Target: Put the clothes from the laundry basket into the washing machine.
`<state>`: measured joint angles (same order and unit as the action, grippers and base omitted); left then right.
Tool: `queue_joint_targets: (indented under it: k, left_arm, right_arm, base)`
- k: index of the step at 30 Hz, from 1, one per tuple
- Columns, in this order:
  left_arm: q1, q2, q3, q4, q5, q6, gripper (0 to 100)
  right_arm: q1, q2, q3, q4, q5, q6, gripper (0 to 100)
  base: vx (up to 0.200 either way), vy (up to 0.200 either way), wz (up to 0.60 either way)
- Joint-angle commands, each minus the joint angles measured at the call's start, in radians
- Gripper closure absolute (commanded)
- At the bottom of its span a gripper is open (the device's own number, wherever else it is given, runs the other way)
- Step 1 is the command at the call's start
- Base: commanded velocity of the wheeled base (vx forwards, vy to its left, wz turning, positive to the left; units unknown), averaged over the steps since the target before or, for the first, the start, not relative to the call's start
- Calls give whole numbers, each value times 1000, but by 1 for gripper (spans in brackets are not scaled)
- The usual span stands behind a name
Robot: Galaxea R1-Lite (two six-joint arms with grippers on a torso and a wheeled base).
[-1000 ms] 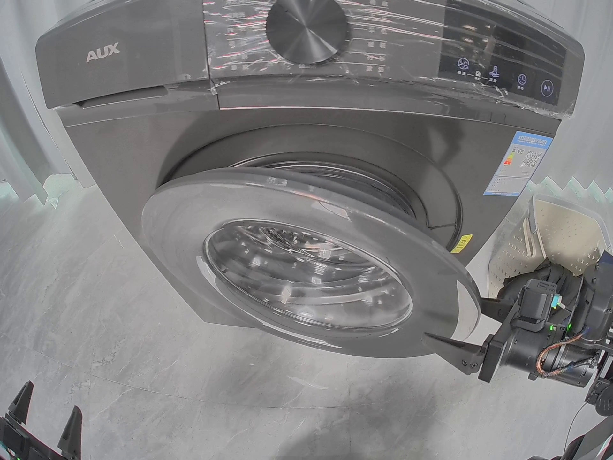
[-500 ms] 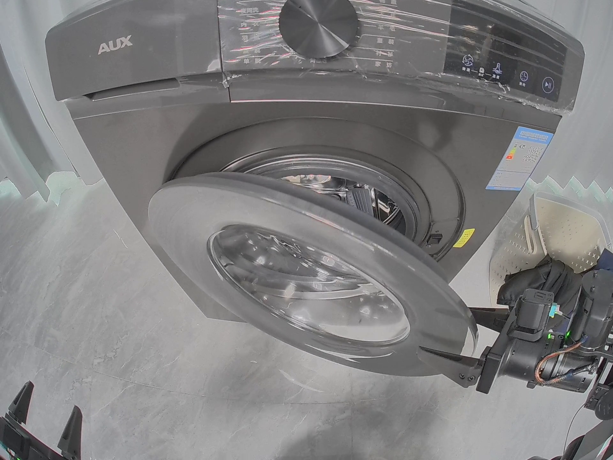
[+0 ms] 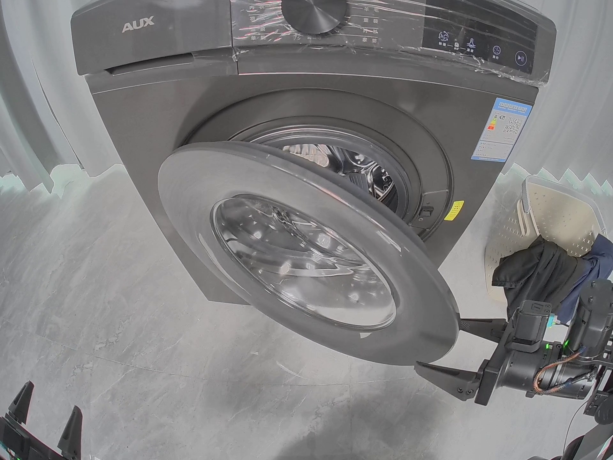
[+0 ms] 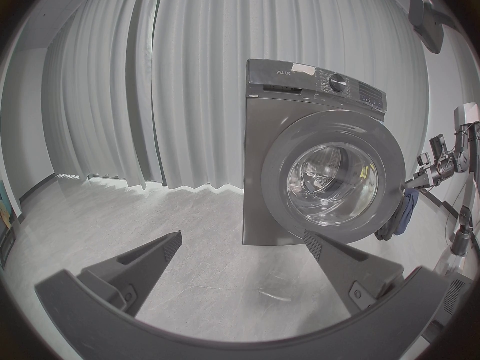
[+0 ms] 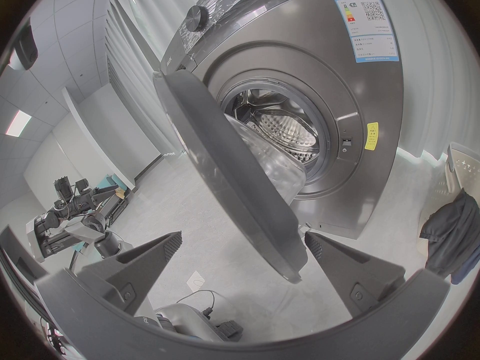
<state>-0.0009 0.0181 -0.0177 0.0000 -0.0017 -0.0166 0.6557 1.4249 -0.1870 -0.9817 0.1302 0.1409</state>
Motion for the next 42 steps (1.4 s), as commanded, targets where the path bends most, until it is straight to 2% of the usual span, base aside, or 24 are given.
queue_joint_targets:
  k: [1,9,15,19,25,30,32,33,34,35,39,42]
  left_arm:
    - [-1,-18,16,2,0,0,0]
    - [-1,-18,16,0,0,0,0]
    - [-1,-18,16,0,0,0,0]
    - [1,-18,16,0,0,0,0]
    - [-1,-18,16,0,0,0,0]
    - [-1,-18,16,0,-1,0,0]
    - [-1,-18,16,0,-1,0,0]
    - [1,-18,16,0,-1,0,0]
    - [-1,-18,16,0,-1,0,0]
    - [-1,-18,16,0,-1,0,0]
    - [1,-18,16,2,-1,0,0]
    - [-1,-18,16,0,-1,0,0]
  right_arm:
    - [-2,2,-14,-2,-1,-1,0]
    - [-38,58,-69,-26,-14,0,0]
    - [-18,114,-28,-109,-11,3,0]
    - [31,103,11,-124,-6,3,0]
    - [22,86,23,-124,-7,0,0]
    - [-51,40,54,-114,-3,-7,0]
    - [-123,11,74,-104,26,-21,0]
    - [-128,11,75,-104,29,-21,0]
    - [-179,6,87,-104,63,-38,0]
    - [-206,8,89,-104,72,-49,0]
    - [-283,26,67,-107,78,-63,0]
    - [-292,85,23,-118,69,-55,0]
  base:
    - [0,0,0]
    - [-150,0,0]
    - [0,0,0]
    - [0,0,0]
    - [0,0,0]
    - [0,0,0]
    - [0,0,0]
    - [0,0,0]
    - [0,0,0]
    - [0,0,0]
    - [0,0,0]
    - [0,0,0]
